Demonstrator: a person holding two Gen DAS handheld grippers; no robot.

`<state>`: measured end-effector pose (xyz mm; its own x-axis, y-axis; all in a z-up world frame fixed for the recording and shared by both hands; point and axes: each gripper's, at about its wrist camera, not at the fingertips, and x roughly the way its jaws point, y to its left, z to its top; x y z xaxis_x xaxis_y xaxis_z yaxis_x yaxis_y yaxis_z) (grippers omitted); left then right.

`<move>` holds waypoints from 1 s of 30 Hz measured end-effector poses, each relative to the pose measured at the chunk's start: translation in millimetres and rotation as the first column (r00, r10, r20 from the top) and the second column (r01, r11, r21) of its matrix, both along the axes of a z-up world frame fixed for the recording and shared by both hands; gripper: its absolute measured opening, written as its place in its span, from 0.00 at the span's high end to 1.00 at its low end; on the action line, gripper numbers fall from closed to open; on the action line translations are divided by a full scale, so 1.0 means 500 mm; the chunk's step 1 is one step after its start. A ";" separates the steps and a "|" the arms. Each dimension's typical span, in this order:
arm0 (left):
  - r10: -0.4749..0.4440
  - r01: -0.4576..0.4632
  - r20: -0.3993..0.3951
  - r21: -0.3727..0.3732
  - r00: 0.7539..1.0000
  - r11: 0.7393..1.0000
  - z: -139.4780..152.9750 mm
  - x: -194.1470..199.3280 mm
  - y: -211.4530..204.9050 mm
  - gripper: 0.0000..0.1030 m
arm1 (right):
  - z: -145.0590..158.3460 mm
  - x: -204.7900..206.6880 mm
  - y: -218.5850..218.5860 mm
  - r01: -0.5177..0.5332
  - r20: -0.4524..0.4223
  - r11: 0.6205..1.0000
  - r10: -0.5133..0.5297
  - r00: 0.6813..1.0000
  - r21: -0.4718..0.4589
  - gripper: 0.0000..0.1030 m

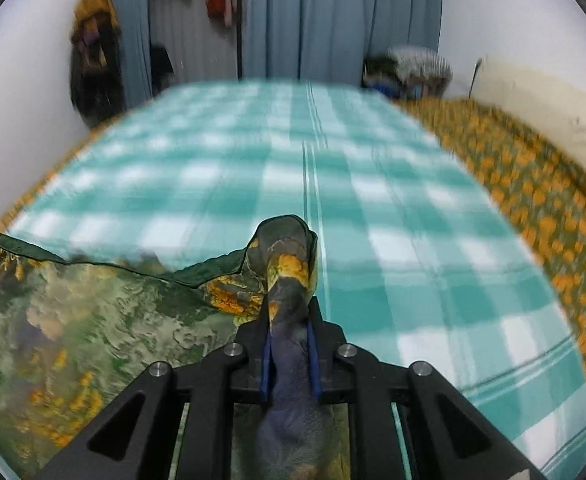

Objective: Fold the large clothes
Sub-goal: 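Lift the hem with both grippers and fold it toward the collar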

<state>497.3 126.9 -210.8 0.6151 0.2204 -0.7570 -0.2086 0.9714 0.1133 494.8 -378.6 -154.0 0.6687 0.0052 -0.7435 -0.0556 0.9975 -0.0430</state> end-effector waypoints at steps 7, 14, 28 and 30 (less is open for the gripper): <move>-0.003 0.004 0.031 -0.032 1.000 0.999 -0.072 -0.025 0.004 0.88 | -0.137 -0.029 0.009 0.000 -0.039 1.000 0.000 0.999 0.003 0.86; -0.004 0.010 0.063 -0.093 0.998 0.996 -0.091 -0.018 0.016 0.87 | -0.168 -0.026 -0.006 0.023 -0.026 0.997 -0.022 0.999 0.069 0.84; -0.005 0.013 0.070 -0.116 0.998 0.993 -0.096 -0.018 0.022 0.87 | -0.177 -0.019 -0.002 0.027 -0.020 0.997 -0.026 0.999 0.069 0.83; -0.004 0.012 0.070 -0.116 0.998 0.993 -0.096 -0.018 0.021 0.87 | -0.177 -0.019 -0.002 0.027 -0.019 0.997 -0.026 0.999 0.069 0.83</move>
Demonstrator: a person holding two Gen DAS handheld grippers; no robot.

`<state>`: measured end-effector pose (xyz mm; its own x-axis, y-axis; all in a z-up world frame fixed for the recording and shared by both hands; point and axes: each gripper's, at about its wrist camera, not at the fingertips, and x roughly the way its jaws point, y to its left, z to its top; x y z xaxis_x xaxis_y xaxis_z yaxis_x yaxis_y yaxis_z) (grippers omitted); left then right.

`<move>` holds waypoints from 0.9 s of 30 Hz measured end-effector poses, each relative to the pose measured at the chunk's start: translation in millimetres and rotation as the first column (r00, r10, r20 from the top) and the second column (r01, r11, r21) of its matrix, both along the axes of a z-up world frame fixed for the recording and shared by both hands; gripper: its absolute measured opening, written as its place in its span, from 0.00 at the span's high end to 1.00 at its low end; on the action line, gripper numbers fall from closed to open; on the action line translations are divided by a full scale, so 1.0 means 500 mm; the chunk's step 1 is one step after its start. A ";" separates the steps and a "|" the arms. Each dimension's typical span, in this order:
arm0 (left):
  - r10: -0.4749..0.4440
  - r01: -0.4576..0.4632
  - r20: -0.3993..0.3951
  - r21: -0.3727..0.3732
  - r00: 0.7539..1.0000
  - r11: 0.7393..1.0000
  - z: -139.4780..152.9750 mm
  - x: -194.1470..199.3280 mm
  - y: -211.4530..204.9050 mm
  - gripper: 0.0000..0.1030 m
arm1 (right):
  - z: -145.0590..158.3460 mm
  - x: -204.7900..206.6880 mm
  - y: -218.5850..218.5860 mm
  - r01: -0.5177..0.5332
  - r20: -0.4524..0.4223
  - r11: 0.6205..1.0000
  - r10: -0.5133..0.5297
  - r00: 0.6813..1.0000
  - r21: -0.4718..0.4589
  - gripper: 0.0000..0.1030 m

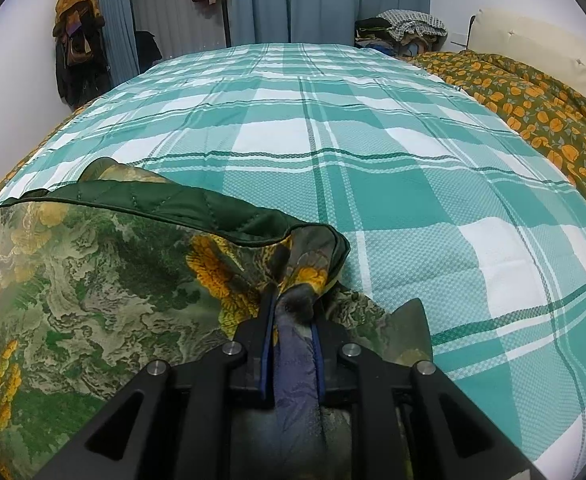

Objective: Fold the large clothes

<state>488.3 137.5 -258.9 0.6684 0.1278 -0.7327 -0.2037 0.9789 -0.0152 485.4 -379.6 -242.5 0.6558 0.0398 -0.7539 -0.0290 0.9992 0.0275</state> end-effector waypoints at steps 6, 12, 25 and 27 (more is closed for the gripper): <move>0.003 -0.002 -0.012 0.035 1.000 0.999 0.007 0.000 -0.005 0.87 | 0.002 0.001 0.001 0.001 -0.002 1.000 -0.001 1.000 -0.016 0.83; 0.034 -0.027 -0.050 0.140 0.998 0.990 0.044 -0.016 -0.028 0.62 | 0.024 -0.014 0.001 0.012 0.017 1.000 -0.012 1.000 -0.022 0.81; -0.167 0.167 0.006 0.017 0.986 0.986 0.245 -0.169 -0.147 0.19 | 0.205 -0.143 -0.065 -0.040 0.152 0.995 0.026 0.988 0.091 0.18; -0.252 0.252 -0.004 -0.014 0.968 0.968 0.251 -0.158 -0.212 0.18 | 0.211 -0.180 -0.052 -0.099 0.155 0.985 0.077 0.985 0.139 0.18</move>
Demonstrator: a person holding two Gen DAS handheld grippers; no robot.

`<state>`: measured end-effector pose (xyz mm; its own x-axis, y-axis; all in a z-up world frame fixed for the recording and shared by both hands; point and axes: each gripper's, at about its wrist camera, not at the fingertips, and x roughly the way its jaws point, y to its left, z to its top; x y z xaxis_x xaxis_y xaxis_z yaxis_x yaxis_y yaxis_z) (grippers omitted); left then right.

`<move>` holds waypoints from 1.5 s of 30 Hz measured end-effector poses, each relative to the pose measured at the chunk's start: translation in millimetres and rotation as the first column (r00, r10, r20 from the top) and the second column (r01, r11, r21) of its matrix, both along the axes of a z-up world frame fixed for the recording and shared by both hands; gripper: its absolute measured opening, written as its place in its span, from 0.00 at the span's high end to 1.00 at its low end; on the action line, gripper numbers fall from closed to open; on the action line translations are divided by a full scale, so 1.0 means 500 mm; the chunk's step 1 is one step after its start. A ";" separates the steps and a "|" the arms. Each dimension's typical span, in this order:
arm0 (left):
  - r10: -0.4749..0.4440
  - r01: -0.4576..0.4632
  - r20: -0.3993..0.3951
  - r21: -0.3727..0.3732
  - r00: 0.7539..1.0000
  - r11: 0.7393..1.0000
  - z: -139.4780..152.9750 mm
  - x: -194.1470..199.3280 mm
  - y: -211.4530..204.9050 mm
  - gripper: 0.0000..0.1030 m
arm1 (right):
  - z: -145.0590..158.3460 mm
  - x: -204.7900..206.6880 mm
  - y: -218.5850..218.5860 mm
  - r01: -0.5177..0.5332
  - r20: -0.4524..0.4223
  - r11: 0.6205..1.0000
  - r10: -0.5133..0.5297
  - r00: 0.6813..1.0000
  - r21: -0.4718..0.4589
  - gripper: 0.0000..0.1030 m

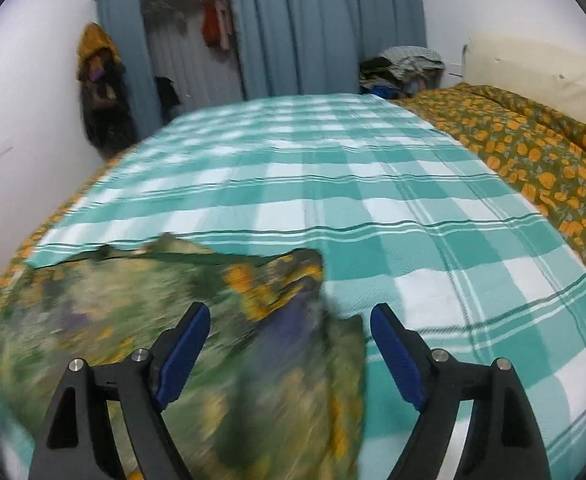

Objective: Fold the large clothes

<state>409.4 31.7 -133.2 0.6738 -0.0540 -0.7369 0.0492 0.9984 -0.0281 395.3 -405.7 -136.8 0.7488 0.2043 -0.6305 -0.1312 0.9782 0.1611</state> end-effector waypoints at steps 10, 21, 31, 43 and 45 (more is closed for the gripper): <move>-0.149 0.158 -0.175 0.035 0.973 0.987 -0.164 0.142 -0.195 0.04 | -0.116 -0.066 0.066 -0.118 -0.132 0.992 0.111 0.985 -0.043 0.18; -0.125 0.129 -0.190 0.006 0.974 0.992 -0.152 0.139 -0.184 0.04 | -0.148 -0.083 0.054 -0.083 -0.078 0.996 0.084 0.993 0.019 0.18; 0.001 -0.003 -0.288 -0.006 0.958 1.000 -0.179 0.330 -0.170 0.01 | -0.162 -0.090 0.044 -0.090 -0.050 0.994 0.093 0.994 0.059 0.18; 0.015 -0.007 -0.303 0.028 0.953 1.000 -0.199 0.359 -0.180 0.00 | -0.168 -0.090 0.042 -0.095 -0.044 0.993 0.098 0.994 0.070 0.18; -0.012 0.020 -0.301 0.025 0.954 0.999 -0.186 0.335 -0.183 0.01 | -0.167 -0.091 0.043 -0.095 -0.042 0.993 0.098 0.994 0.071 0.18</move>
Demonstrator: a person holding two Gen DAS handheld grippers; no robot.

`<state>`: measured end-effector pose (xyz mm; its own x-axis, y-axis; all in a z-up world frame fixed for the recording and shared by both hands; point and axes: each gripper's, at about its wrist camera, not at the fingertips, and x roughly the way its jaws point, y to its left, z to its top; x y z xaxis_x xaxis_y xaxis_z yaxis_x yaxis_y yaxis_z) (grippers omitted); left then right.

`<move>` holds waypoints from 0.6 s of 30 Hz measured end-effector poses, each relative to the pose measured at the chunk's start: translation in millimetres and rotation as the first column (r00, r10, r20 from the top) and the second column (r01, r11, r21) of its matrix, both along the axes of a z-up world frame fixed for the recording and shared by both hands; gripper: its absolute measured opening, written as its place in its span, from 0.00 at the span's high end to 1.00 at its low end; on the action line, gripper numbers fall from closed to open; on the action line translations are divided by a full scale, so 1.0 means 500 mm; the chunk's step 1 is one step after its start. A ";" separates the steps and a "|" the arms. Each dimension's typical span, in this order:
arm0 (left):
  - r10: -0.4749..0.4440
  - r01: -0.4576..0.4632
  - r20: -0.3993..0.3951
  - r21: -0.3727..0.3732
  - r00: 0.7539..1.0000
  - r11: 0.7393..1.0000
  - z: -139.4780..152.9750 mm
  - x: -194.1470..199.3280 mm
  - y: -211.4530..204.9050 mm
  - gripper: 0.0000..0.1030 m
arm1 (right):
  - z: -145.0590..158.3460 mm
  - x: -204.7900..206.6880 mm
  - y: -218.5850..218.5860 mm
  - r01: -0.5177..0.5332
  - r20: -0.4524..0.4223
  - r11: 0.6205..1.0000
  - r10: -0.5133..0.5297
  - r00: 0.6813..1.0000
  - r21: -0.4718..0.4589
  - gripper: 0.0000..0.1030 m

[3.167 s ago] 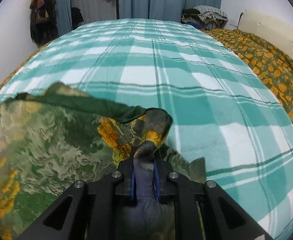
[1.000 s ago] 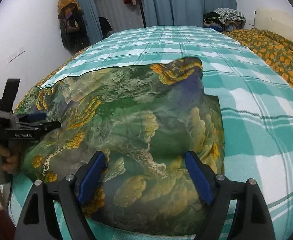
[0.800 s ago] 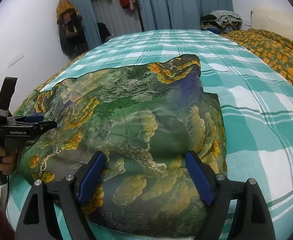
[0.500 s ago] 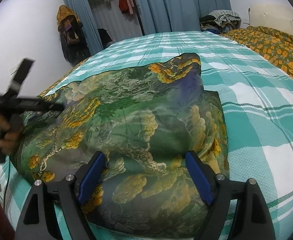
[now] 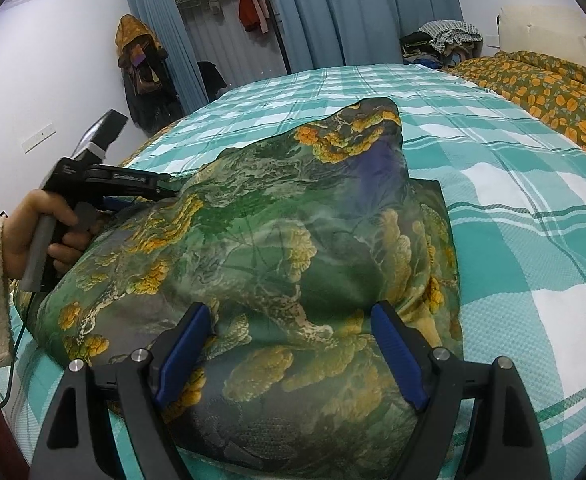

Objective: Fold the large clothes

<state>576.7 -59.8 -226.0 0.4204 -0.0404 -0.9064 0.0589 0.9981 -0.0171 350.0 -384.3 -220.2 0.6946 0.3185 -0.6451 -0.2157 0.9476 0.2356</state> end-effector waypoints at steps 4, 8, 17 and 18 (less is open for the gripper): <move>-0.065 0.065 0.029 0.008 0.997 0.998 0.024 -0.081 -0.009 0.01 | -0.002 0.001 -0.002 0.000 0.002 1.000 0.000 1.000 -0.002 0.18; -0.107 0.107 0.047 0.012 0.993 0.994 0.031 -0.168 -0.016 0.01 | -0.002 0.000 0.003 0.004 0.005 1.000 -0.004 1.000 -0.017 0.18; -0.145 0.142 0.113 0.040 0.983 0.989 0.038 -0.324 -0.022 0.01 | -0.004 -0.005 0.020 0.018 0.011 0.998 -0.017 1.000 -0.068 0.18; -0.156 0.150 0.117 0.054 0.981 0.987 0.038 -0.337 -0.026 0.01 | -0.004 -0.005 0.022 0.020 0.011 0.997 -0.020 1.000 -0.075 0.18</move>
<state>408.2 -72.7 -207.2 0.5190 -0.0729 -0.8516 0.2098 0.9767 0.0443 347.7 -373.2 -222.5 0.7071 0.2551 -0.6595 -0.1985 0.9668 0.1611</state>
